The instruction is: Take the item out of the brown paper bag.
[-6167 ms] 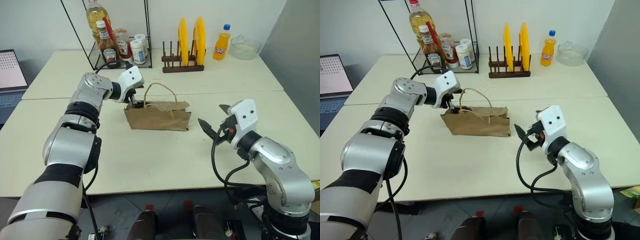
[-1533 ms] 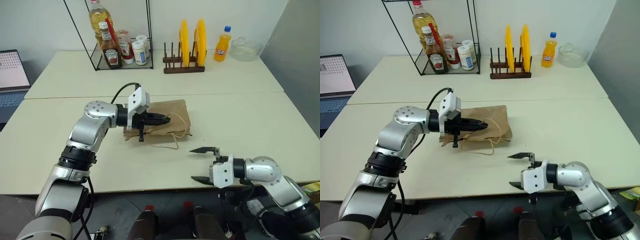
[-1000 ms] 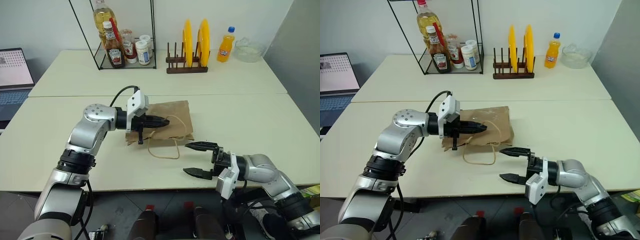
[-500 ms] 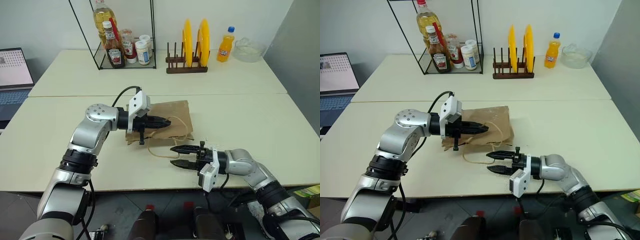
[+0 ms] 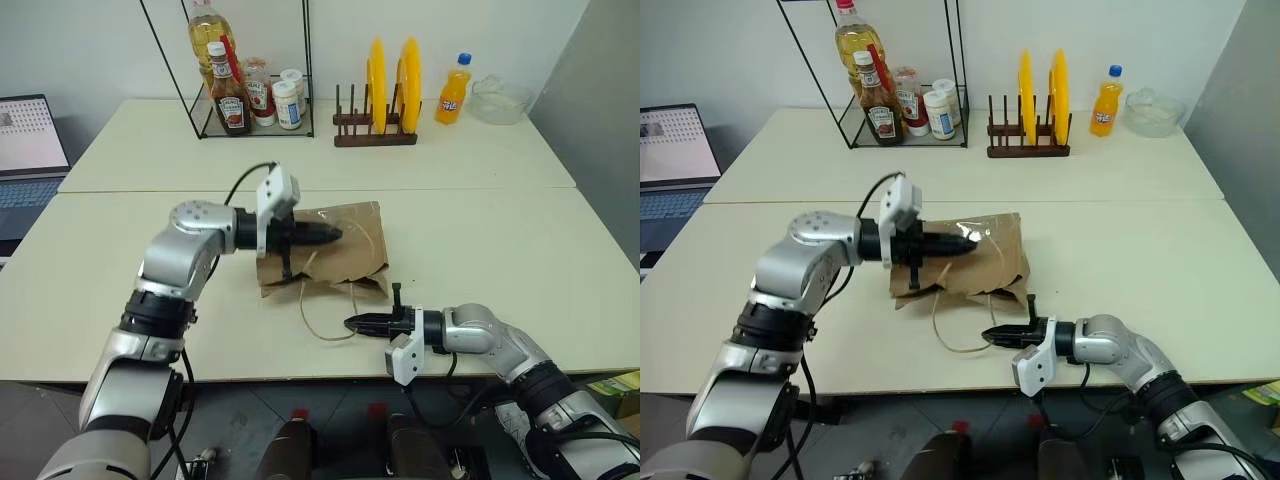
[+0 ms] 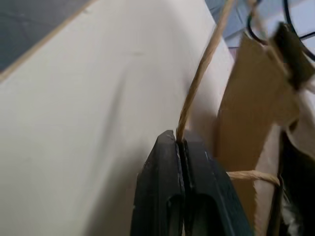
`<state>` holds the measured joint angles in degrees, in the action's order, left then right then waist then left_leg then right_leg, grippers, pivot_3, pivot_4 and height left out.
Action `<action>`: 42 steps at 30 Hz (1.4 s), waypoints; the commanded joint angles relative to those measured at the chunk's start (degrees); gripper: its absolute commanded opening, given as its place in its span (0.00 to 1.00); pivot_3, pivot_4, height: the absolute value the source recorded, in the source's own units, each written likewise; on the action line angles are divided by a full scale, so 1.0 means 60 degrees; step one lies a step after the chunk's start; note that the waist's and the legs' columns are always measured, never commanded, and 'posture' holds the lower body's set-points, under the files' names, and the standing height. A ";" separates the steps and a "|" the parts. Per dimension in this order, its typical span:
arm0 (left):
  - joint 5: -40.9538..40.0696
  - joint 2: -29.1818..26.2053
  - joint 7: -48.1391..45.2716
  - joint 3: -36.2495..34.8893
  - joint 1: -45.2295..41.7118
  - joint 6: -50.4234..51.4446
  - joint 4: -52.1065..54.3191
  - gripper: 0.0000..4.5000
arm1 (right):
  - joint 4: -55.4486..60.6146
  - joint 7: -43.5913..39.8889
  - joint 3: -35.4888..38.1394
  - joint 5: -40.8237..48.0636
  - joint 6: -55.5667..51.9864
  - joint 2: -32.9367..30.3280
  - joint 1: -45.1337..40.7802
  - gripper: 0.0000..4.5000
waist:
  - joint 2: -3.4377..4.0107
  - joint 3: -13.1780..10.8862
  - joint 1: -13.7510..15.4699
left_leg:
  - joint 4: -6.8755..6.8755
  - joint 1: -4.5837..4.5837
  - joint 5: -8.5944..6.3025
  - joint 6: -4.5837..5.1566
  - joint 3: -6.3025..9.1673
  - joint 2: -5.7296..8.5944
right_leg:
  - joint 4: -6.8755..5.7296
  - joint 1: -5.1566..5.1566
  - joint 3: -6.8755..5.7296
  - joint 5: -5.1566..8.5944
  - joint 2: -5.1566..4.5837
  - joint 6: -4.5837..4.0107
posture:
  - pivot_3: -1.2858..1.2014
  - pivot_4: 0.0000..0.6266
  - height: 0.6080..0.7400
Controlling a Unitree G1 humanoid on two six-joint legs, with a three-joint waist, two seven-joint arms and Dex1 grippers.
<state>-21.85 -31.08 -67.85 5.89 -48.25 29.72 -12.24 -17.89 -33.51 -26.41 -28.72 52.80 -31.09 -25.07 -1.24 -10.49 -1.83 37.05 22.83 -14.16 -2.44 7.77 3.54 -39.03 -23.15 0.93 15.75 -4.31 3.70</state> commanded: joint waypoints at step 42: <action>-0.0861 0.0071 0.0196 -0.1075 -0.1399 0.1099 -0.0564 0.00 | 0.7815 0.0211 0.4118 1.5792 -1.7957 -0.0545 -0.0999 0.37 | -0.0053 0.0042 0.0035 | -0.0023 -0.0114 -0.0035 0.0025 0.0095 -0.0034 | 0.0062 0.0147 -0.0013 0.0005 -0.0008 -0.0005 | 0.52 0.24 1.00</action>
<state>-26.24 -30.23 -66.21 0.20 -55.73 36.97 -17.38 28.63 -34.57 -3.13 61.51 -52.59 -34.94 -30.02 -1.56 -10.23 -1.63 36.91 22.15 -14.37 -2.29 8.36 3.35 -38.66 -22.28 0.83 15.78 -4.36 3.68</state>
